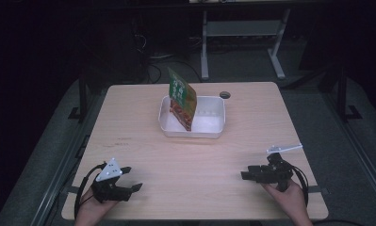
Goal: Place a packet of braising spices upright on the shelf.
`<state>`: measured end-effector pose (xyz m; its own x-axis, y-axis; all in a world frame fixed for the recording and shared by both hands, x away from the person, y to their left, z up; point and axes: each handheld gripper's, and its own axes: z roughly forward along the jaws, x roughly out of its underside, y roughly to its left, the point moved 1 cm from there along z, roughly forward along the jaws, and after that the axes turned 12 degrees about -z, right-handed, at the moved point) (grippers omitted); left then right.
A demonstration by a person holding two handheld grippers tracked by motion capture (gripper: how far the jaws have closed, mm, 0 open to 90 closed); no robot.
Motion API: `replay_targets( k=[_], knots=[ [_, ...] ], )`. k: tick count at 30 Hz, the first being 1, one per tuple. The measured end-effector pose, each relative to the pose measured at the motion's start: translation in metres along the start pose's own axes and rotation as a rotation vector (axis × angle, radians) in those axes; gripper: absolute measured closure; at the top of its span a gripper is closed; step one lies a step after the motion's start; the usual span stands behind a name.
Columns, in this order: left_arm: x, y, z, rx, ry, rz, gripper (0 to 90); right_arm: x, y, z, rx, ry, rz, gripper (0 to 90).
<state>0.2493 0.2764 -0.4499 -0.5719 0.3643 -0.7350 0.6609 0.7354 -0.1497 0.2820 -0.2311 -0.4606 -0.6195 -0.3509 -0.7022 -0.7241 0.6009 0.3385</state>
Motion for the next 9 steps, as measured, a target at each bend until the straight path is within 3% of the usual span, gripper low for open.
replay_targets(
  k=[9],
  knots=[
    [-0.001, 0.000, -0.001, 0.001, -0.004, 0.003, 24.3, 0.005, 0.012, -0.008, 0.013, -0.038, -0.030, 42.0]
  ],
)
